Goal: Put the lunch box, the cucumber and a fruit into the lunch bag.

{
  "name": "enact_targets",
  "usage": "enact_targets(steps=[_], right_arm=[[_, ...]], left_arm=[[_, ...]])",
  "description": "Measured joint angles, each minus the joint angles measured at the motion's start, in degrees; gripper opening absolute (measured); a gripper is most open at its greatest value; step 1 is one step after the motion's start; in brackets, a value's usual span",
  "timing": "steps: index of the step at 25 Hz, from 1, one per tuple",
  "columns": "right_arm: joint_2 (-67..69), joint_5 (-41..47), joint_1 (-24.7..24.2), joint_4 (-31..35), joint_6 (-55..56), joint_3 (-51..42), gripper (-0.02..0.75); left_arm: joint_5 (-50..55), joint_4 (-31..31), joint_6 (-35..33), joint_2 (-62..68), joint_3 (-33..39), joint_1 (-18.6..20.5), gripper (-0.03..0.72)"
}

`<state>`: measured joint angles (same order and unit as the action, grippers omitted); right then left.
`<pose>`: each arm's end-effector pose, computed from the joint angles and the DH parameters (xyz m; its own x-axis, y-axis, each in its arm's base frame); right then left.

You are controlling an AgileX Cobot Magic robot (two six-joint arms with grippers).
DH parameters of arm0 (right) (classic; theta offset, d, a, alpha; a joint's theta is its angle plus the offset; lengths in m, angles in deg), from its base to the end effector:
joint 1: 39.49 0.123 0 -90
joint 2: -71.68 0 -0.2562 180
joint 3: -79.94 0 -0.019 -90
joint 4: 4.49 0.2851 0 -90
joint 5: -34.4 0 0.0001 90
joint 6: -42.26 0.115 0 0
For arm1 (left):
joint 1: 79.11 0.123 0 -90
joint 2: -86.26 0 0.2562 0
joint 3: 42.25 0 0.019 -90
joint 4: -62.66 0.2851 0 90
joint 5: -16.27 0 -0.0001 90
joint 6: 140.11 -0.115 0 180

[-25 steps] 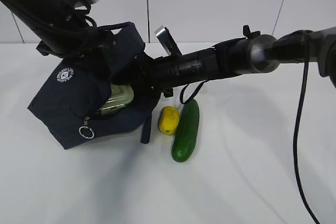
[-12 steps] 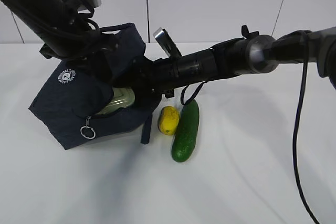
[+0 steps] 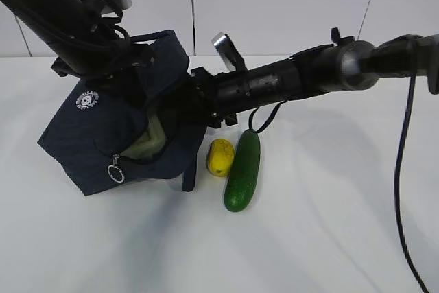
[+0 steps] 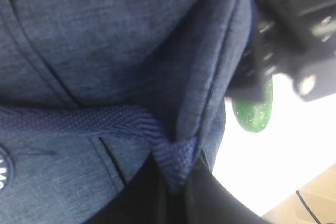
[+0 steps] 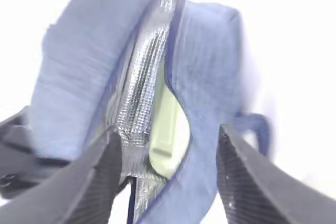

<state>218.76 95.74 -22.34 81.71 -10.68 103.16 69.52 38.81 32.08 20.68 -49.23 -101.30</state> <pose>0.4523 0.2450 0.0829 -0.9232 -0.0384 -0.3825 -0.3734 0.3262 0.8684 0.3784 -0.1946 0.1879 -0.9105 0.2468 -0.3317 0.3603 0.8671 -0.3439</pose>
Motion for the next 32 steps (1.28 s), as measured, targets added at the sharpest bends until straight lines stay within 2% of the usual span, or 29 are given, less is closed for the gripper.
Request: enact_targets(steps=[6,9,12,16,22,26,29,32], right_arm=[[-3.0,4.9,-8.3,-1.0,2.9,0.0,0.439],[-5.4,5.4,-10.7,-4.0,5.8,0.0,0.439],[-8.5,5.8,-11.5,-11.0,10.0,0.0,0.439],[-13.6,5.8,-11.5,-25.5,18.3,0.0,0.439],[-17.8,5.2,-9.6,-47.5,34.8,0.0,0.439],[-17.8,4.0,-4.7,-58.8,45.0,0.0,0.439],[-17.8,1.2,-1.0,-62.2,51.0,0.0,0.439],[-17.6,-0.5,1.3,-62.8,55.7,0.0,0.439]], left_arm=[[0.0,0.0,0.0,0.0,0.0,0.0,-0.008],[0.0,0.0,0.0,0.0,0.0,0.0,-0.008],[0.2,0.2,0.0,0.0,0.0,0.0,-0.008],[0.5,1.6,0.0,0.0,0.0,0.0,-0.008],[1.1,4.5,0.0,0.0,0.0,0.0,-0.008],[1.5,5.6,0.0,0.0,0.0,-0.1,-0.008],[1.9,6.0,0.0,0.0,0.0,-0.1,-0.008],[2.1,6.1,0.0,0.0,0.0,-0.1,-0.008]])
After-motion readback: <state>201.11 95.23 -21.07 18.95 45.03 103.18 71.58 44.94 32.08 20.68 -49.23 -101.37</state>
